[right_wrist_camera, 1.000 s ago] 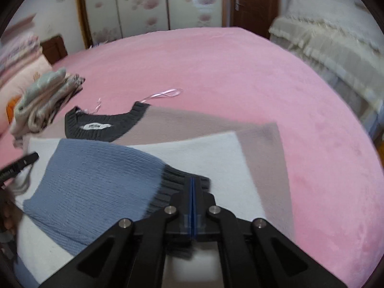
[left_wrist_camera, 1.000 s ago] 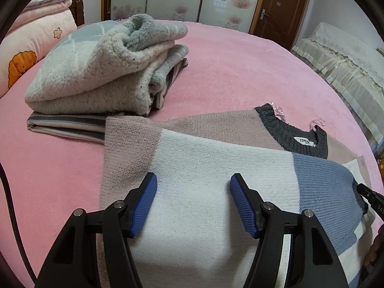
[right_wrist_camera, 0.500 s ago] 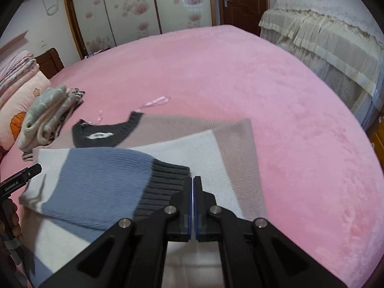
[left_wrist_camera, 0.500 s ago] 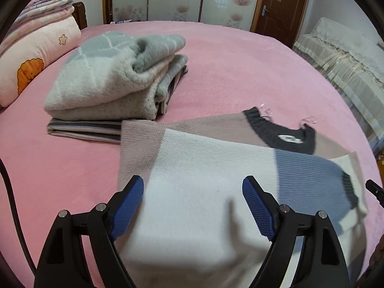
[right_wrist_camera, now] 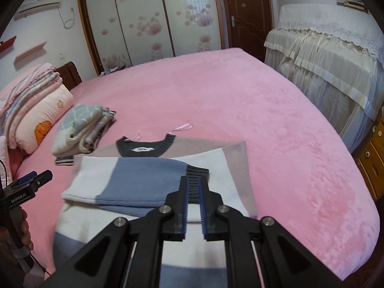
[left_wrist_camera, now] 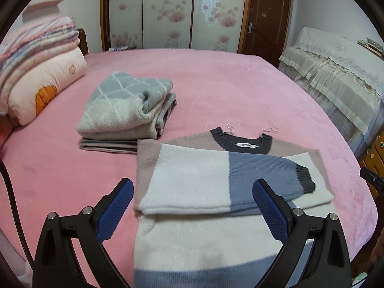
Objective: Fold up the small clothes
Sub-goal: 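Move both tools back to the sweater's ribbed hem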
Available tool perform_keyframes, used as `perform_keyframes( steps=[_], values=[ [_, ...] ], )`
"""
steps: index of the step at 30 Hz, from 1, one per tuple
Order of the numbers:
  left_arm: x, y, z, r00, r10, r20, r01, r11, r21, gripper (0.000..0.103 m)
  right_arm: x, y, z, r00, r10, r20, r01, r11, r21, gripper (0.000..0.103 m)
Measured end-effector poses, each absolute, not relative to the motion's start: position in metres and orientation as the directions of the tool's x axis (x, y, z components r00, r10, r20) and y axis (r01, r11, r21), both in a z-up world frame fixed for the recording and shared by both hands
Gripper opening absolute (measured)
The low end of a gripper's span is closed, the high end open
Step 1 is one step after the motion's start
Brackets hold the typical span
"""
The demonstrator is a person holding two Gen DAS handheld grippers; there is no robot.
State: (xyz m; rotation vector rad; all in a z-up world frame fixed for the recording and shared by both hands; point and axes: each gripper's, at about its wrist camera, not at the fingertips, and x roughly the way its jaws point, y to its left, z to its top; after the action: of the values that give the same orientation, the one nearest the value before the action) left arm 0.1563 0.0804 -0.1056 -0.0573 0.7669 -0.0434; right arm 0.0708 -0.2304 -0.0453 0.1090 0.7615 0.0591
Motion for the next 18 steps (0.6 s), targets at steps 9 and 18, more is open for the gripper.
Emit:
perform_keyframes(
  steps=[9, 18],
  values=[
    [0.095, 0.08, -0.067, 0.763, -0.079, -0.642, 0.021, 0.995, -0.097, 0.102, 0.022, -0.218, -0.011, 0.767, 0.119, -0.631, -0.059, 0.992, 0.115, 0.02],
    [0.049, 0.082, -0.053, 0.784, -0.076, -0.616, 0.022, 0.995, -0.096, 0.102, -0.02, -0.216, 0.005, 0.79, 0.147, -0.596, -0.083, 0.988, 0.134, 0.021]
  ],
)
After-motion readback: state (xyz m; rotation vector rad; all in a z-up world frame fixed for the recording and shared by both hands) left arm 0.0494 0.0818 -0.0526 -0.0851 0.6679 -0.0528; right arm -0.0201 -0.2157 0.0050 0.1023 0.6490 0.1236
